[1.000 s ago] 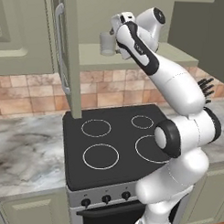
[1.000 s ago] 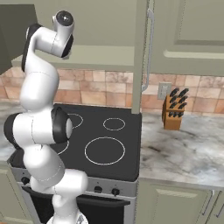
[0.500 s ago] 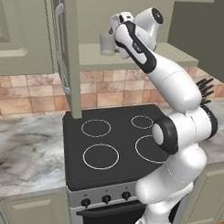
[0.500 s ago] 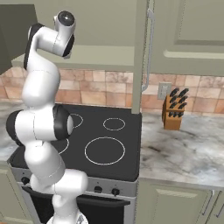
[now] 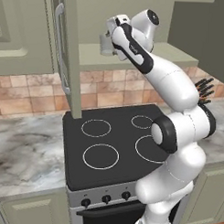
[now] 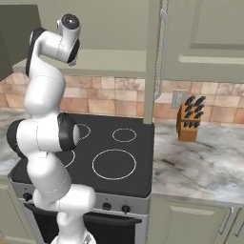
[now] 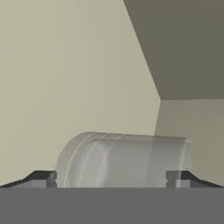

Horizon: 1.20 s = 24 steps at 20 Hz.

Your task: There is a bowl on the dining counter. Grab a lemon wedge from the fridge and place it in the bowl. Then get the liquor bottle and glass cup from the cabinet and place them next to the bowl.

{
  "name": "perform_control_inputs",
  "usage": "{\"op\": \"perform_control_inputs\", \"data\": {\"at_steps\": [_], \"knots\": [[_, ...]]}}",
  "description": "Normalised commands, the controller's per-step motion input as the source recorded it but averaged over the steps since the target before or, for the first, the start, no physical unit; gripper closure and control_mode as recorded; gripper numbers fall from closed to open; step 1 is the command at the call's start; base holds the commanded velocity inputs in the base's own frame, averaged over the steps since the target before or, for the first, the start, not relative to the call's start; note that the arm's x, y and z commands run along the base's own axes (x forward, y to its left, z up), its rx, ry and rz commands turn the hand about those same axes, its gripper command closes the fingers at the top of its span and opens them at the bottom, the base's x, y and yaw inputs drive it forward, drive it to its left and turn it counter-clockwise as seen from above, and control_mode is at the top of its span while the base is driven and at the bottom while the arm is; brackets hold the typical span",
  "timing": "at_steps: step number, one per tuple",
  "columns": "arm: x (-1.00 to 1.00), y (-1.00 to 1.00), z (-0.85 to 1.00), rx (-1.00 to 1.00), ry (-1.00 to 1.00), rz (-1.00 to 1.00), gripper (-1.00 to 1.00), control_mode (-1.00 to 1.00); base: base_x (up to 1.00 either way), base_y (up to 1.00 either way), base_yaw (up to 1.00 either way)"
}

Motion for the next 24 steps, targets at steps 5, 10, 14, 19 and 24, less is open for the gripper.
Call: {"op": "perform_control_inputs", "data": {"at_steps": [5,10,14,19,24], "knots": [[0.03,0.17,-0.3,-0.05,0.0,0.03,1.0,-1.0,0.0,0.0,0.0],[0.0,0.06,-0.21,-0.02,0.0,0.03,1.0,-1.0,0.0,0.0,0.0],[-0.1,0.0,-0.15,0.0,0.0,0.03,1.0,-1.0,0.0,0.0,0.0],[-0.47,0.0,-0.14,-0.02,-0.14,0.0,1.0,-1.0,0.0,0.0,0.0],[-0.89,0.0,-0.16,0.0,-0.18,0.0,1.0,-1.0,0.0,0.0,0.0]]}}
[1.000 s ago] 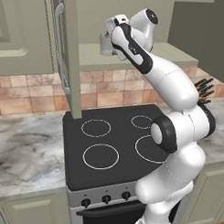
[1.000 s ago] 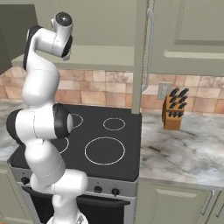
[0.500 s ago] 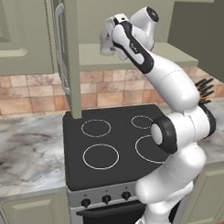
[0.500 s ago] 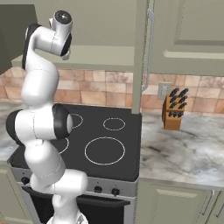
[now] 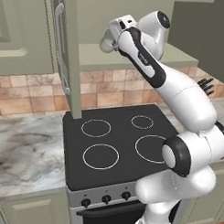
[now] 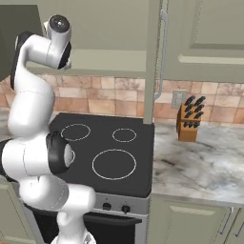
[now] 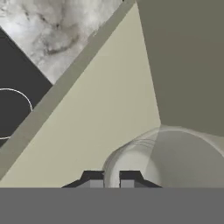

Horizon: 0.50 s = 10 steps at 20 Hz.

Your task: There is a bowl on the dining counter. Grab a lemon wedge from the fridge and place it in the bowl. Then get the liquor bottle and glass cup from the cabinet and place them next to the bowl.

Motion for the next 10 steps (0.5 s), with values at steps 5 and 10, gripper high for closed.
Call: {"op": "perform_control_inputs", "data": {"at_steps": [5,10], "knots": [[-1.0,-0.03,-0.01,0.0,-0.1,-0.04,1.0,-1.0,0.0,0.0,0.0],[-1.0,-0.31,0.0,0.08,-0.03,0.0,1.0,-1.0,0.0,0.0,0.0]]}}
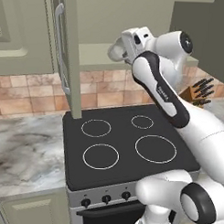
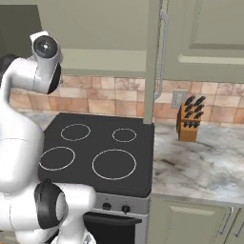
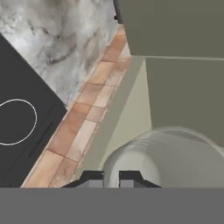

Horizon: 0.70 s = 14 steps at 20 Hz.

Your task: There is a bowl on the dining counter. Grab a lemon wedge from the fridge and place it in the bowl. Then get the liquor bottle and glass cup from the cabinet and place them next to the bowl.

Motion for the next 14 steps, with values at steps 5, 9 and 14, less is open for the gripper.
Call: {"op": "perform_control_inputs", "data": {"at_steps": [5,9,14], "knots": [[-1.0,-0.49,0.0,0.16,0.0,0.0,1.0,-1.0,0.0,0.0,0.0],[-1.0,-0.54,0.0,0.15,0.0,0.04,1.0,-1.0,0.0,0.0,0.0],[-1.0,-0.39,-0.04,0.08,0.0,0.1,1.0,-1.0,0.0,0.0,0.0]]}}
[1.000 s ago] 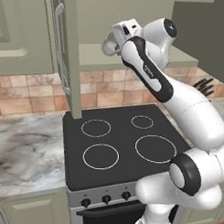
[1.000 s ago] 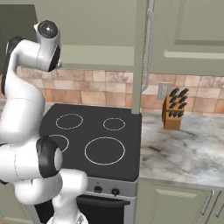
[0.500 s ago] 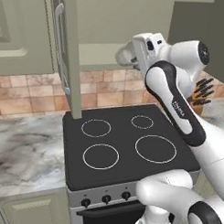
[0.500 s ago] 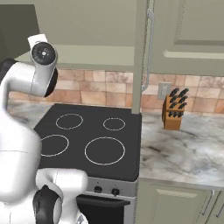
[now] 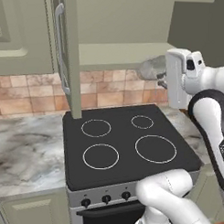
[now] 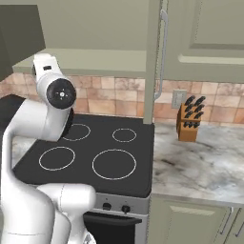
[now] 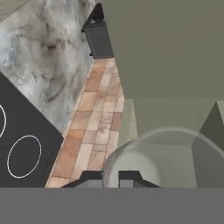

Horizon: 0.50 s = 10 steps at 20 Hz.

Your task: There is a bowl on the dining counter. Grab a lemon wedge from the fridge and place it in the bowl. Then get the liquor bottle and glass cup from the cabinet and place them next to the bowl.

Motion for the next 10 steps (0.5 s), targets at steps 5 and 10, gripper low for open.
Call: {"op": "perform_control_inputs", "data": {"at_steps": [5,10], "knots": [[-0.6,-0.18,-0.05,0.03,0.0,0.06,1.0,1.0,-0.4,-0.13,0.06],[0.0,0.0,0.0,0.0,0.0,0.0,1.0,1.0,-1.0,-0.38,0.33]]}}
